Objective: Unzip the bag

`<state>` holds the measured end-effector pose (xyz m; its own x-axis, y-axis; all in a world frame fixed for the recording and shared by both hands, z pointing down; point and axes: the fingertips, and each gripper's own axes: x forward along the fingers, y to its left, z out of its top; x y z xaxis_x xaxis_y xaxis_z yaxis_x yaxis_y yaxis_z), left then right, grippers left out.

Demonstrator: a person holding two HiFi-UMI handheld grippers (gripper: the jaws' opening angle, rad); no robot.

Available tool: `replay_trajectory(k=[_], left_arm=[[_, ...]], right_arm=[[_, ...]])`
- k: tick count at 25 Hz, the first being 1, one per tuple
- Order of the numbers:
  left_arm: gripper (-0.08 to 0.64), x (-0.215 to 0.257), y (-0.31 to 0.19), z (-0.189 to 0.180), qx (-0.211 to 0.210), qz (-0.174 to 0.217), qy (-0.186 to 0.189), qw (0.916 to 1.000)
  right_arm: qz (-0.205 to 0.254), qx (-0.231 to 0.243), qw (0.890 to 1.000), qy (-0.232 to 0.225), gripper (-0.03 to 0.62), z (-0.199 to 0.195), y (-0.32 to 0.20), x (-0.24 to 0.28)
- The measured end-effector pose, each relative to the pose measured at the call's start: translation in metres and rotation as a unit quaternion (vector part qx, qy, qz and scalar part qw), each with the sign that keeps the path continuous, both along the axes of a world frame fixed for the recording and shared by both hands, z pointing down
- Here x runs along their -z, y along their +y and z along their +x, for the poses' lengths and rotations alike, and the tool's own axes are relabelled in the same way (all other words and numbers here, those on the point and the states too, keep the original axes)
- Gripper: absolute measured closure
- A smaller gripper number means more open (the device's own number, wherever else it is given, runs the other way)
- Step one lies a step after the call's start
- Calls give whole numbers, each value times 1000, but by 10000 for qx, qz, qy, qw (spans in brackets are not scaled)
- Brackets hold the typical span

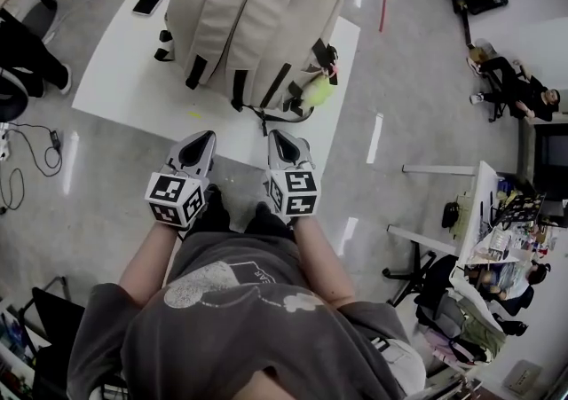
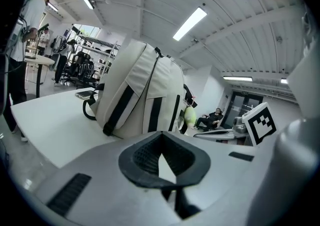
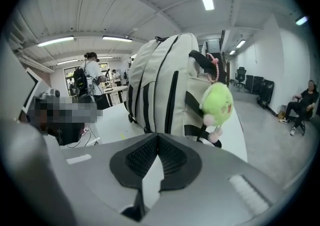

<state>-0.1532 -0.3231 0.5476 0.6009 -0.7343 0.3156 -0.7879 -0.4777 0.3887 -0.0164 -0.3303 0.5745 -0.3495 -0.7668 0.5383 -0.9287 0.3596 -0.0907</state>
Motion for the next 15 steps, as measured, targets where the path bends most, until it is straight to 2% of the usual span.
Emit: replay_trajectory(k=[8, 11, 15], left_arm=[[554, 18, 41, 19, 394, 145, -187, 9989], [554, 24, 57, 41, 598, 155, -112, 9980], [554, 44, 81, 76, 759, 428, -114, 9961]], right_arm=[[214, 554, 9972, -448, 592, 8, 33, 17], [293, 823, 9947, -548, 592, 22, 50, 25], [375, 1002, 9918, -700, 592, 51, 74, 32]])
